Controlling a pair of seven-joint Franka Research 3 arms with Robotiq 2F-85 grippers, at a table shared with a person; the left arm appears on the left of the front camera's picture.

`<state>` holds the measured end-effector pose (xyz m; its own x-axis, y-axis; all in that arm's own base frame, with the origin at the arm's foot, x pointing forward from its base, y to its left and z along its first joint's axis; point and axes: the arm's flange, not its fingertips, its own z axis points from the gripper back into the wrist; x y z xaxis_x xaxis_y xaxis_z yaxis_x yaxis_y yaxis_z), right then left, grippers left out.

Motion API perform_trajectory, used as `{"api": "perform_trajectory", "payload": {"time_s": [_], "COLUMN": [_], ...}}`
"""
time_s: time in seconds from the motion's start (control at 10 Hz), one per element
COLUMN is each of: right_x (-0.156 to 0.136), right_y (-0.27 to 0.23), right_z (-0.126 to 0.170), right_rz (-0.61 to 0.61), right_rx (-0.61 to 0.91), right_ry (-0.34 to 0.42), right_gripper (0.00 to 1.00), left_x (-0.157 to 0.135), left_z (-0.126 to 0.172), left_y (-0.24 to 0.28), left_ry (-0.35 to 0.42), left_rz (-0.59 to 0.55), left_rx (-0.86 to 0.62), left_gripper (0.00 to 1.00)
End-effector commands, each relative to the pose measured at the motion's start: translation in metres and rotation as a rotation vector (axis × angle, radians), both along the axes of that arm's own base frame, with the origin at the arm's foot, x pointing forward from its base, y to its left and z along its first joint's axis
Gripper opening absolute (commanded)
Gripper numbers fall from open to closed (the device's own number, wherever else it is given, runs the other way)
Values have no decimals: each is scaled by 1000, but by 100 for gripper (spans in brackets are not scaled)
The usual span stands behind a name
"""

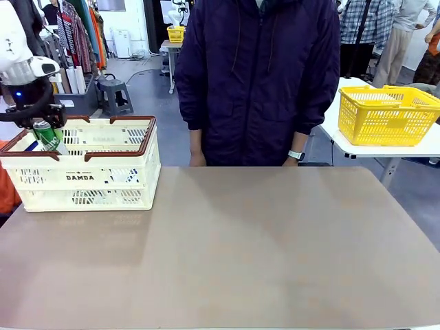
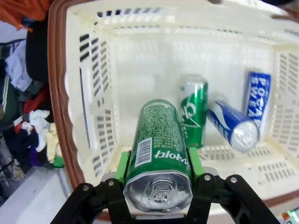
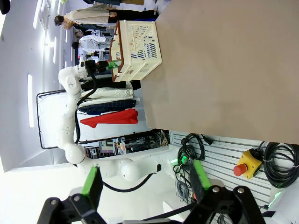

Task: Place the drinks into the Shopping basket.
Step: Pick up one drink and place it into the Shopping basket.

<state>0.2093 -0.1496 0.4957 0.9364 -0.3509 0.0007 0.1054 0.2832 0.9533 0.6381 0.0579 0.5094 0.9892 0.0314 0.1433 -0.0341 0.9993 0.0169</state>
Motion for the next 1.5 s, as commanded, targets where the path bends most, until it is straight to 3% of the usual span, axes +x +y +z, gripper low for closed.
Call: {"api": "perform_trajectory", "payload": {"time_s": [0.0, 0.2, 0.6, 0.7, 0.8, 1.2, 1.4], "right_x": [1, 1, 1, 1, 1, 1, 1], "right_y": [-1, -1, -1, -1, -1, -1, -1], "right_z": [3, 3, 3, 3, 3, 3, 3], "right_rz": [5, 5, 5, 5, 5, 5, 5], "right_rx": [13, 13, 13, 13, 13, 13, 13], "right_ry": [-19, -19, -19, -19, -19, -19, -19], "right_gripper": [100, 100, 100, 100, 100, 100, 100], "left_x": [31, 47, 50, 49, 52, 49, 32], "left_z": [-15, -45, -61, -61, -64, -54, -32], "left_y": [5, 3, 6, 6, 5, 5, 1], "left_ry": [29, 68, 98, 118, 132, 128, 92], "left_rz": [11, 10, -1, -12, -9, -12, -27], "left_rx": [5, -3, 0, -8, -8, -5, -33], "left_gripper": [0, 0, 0, 56, 100, 100, 100]}}
